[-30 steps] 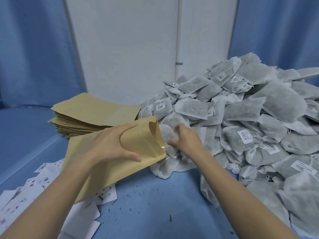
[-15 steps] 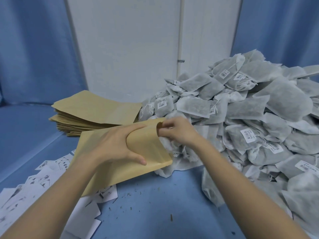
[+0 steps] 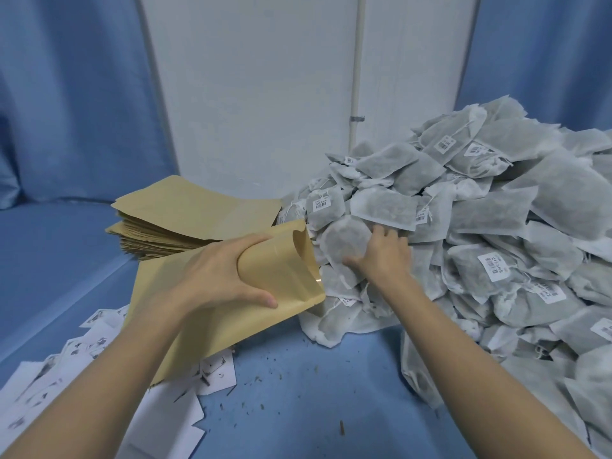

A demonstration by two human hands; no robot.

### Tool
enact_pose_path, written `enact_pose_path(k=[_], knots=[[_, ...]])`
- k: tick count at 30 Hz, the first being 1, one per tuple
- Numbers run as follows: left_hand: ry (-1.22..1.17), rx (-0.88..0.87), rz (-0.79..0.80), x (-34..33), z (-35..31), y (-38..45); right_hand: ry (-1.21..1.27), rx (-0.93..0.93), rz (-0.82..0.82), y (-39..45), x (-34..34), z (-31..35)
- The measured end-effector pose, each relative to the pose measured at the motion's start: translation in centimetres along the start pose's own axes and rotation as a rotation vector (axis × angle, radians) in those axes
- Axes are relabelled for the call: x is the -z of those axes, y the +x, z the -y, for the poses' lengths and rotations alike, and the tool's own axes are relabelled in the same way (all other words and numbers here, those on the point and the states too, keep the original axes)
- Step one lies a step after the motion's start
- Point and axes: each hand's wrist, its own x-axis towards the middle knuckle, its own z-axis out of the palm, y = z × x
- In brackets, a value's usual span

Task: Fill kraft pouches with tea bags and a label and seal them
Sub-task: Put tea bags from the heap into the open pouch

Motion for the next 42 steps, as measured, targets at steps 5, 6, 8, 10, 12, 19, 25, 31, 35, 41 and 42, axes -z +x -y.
enact_pose_path(k=[5,6,8,10,12,19,25,31,35,41,42], knots=[[0.01,0.02,0.021,-0.5,0.2,0.4,0.301,0.155,-0.134,-0.5,0.9,-1.8],[0.013,0.025,0.026,-0.6,0.3,0.5,0.405,0.181,-0.099,-0.7,1.7,-2.3],[0.01,0.033,0.032,-0.6,0.2,0.5,0.588,0.238,0.068,-1.3,3.8,-3.1],[0.016,0.029,0.03,-0.5,0.1,0.5,0.716,0.281,0.298,-2.0,6.1,-3.6],[0.024,0.013,0.022,-0.4,-0.1,0.4,0.752,0.305,0.507,-2.2,7.8,-3.5],[0.035,-0.162,0.065,-1.7,-2.5,0.0,0.481,0.523,0.693,-3.3,5.1,4.1],[-0.001,-0.112,-0.012,-0.7,-1.7,0.6,0.785,0.313,0.62,-1.7,4.0,4.5],[-0.015,-0.011,-0.057,0.5,-0.6,1.3,1.109,0.124,0.512,0.2,3.5,5.2],[-0.013,0.019,-0.051,-0.2,-0.2,1.7,0.896,0.362,0.714,-0.5,2.4,6.8],[-0.03,0.045,-0.065,0.3,1.4,2.2,0.742,-0.182,-0.066,3.1,0.9,5.4],[-0.041,0.055,-0.069,0.4,1.6,2.3,0.645,-0.194,-0.065,3.4,0.3,5.4]])
